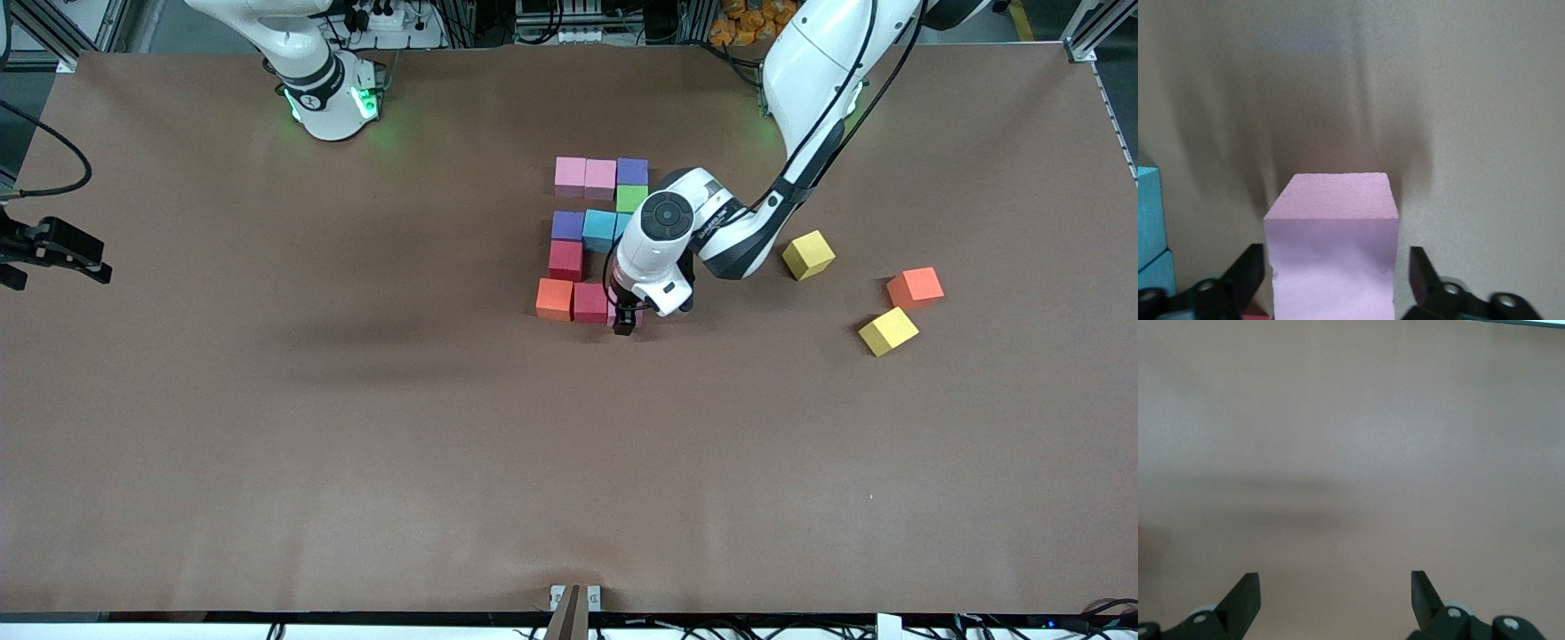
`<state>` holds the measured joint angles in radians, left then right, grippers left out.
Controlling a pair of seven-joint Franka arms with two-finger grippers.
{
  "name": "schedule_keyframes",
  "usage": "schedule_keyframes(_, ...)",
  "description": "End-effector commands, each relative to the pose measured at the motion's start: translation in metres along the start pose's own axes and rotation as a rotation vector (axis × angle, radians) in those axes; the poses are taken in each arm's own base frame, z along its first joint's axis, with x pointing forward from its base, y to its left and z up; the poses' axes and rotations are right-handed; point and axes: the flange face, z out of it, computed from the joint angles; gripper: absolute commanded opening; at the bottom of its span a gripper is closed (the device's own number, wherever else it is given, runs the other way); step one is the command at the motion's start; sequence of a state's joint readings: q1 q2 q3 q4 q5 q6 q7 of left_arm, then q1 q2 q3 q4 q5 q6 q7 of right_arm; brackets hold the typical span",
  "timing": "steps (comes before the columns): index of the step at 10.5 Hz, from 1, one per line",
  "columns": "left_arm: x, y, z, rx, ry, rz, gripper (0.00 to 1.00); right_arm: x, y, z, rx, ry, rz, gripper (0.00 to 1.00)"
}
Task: Form number 2 with 11 blocks
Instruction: 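Lower the lilac cube beside the hot pink cube with the left gripper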
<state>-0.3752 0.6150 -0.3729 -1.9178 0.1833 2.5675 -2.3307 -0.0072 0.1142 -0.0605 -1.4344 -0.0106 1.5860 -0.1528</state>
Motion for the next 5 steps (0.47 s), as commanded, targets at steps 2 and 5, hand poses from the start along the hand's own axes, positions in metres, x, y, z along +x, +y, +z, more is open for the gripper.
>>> schedule_keyframes(2,0.011,0.014,-0.019,-0.041,0.011,-0.031,1.0,-0.003,0.0,-0.012,0.018,0.01,-0.003,1.0)
schedule_keyframes(5,0.01,0.02,-0.041,-0.071,0.0,-0.034,1.0,-0.003,0.002,-0.011,0.02,0.012,-0.001,1.0)
